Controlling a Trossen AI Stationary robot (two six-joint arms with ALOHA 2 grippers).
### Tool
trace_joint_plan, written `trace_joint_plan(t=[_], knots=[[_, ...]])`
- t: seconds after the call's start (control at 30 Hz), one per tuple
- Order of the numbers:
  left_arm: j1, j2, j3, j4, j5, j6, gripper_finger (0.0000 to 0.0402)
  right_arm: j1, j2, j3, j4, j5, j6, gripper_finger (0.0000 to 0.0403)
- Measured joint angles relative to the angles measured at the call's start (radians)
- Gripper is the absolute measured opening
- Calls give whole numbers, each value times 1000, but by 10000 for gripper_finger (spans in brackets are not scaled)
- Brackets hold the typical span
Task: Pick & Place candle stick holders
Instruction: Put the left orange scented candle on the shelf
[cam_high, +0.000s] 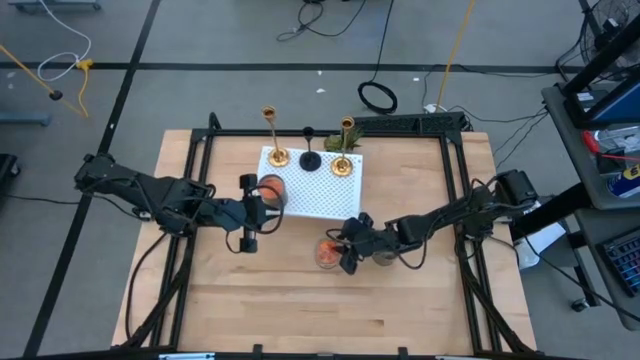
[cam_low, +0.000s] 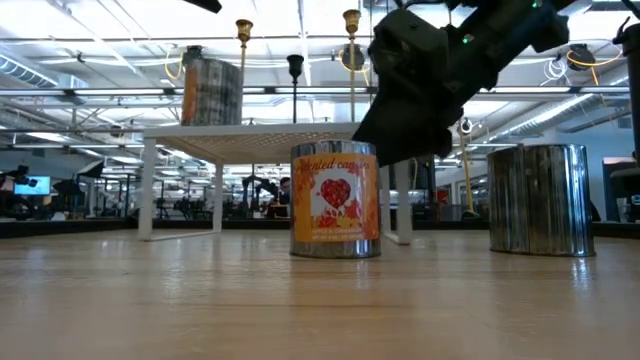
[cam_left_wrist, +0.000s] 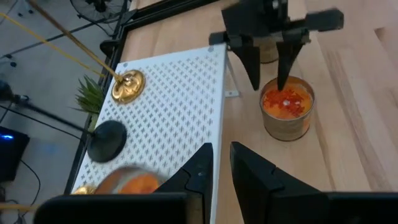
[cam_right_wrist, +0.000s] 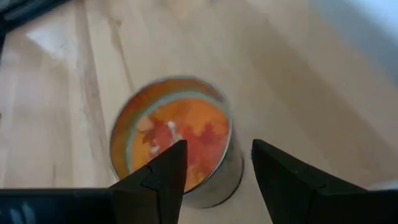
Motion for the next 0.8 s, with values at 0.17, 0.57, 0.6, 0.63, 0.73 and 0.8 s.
trace_joint_plan(t=[0.17,0.57,0.6,0.63,0.73,0.8], knots=[[0,0,0,1,0,0,63,-11,13,8,-5,-23,-16,176],[0,0,0,-5,1,-3,63,3,-129,8,-116,-14,-110,176],[0,0,0,-10,3,-6,63,8,-146,8,-140,-14,-110,176],[0,0,0,-17,8,-12,63,13,-166,8,-157,-13,-110,176],[0,0,0,-30,13,-37,63,35,-210,8,-192,-11,-135,176],[0,0,0,-31,13,-55,63,52,-220,8,-191,-10,-188,176]])
